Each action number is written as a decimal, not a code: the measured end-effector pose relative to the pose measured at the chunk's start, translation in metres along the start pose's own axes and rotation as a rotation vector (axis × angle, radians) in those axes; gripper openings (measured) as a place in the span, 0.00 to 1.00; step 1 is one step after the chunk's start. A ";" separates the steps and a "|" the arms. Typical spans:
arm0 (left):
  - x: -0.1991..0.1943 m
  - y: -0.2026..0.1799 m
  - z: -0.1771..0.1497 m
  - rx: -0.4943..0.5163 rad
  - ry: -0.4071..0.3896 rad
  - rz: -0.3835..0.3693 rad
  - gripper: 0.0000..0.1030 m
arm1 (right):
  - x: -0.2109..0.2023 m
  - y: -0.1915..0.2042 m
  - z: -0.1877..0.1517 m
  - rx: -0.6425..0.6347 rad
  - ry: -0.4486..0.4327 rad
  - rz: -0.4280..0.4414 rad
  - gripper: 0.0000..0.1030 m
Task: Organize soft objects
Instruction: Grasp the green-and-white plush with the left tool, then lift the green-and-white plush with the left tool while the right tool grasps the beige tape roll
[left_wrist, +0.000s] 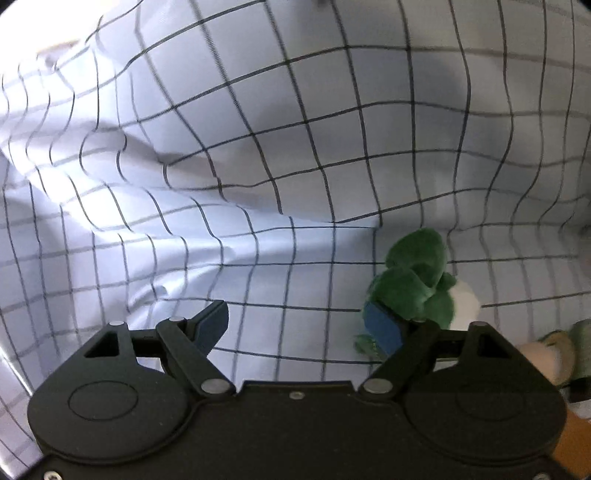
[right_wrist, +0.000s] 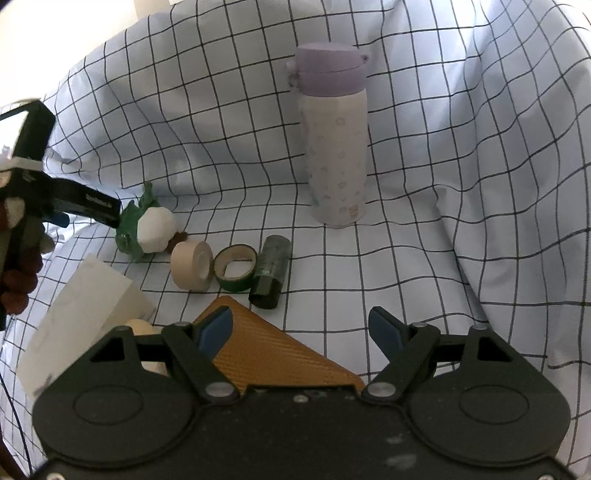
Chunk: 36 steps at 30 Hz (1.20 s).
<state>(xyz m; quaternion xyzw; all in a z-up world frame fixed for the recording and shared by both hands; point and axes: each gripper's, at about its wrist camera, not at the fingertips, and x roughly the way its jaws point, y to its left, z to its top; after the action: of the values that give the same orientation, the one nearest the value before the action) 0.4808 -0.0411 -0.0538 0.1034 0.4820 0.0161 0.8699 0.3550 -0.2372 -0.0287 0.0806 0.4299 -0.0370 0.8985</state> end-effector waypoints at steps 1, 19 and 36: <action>-0.001 0.003 0.000 -0.015 -0.001 -0.021 0.77 | 0.001 0.001 0.000 -0.001 0.002 0.001 0.78; 0.002 -0.056 0.006 0.096 0.042 -0.214 0.78 | 0.002 0.011 0.003 -0.033 0.004 0.012 0.78; 0.028 -0.013 0.012 -0.006 0.068 -0.186 0.63 | 0.026 0.028 0.019 -0.127 -0.003 -0.019 0.78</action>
<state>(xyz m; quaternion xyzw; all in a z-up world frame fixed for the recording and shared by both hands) 0.5051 -0.0521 -0.0731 0.0551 0.5188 -0.0598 0.8510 0.3898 -0.2127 -0.0338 0.0193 0.4307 -0.0184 0.9021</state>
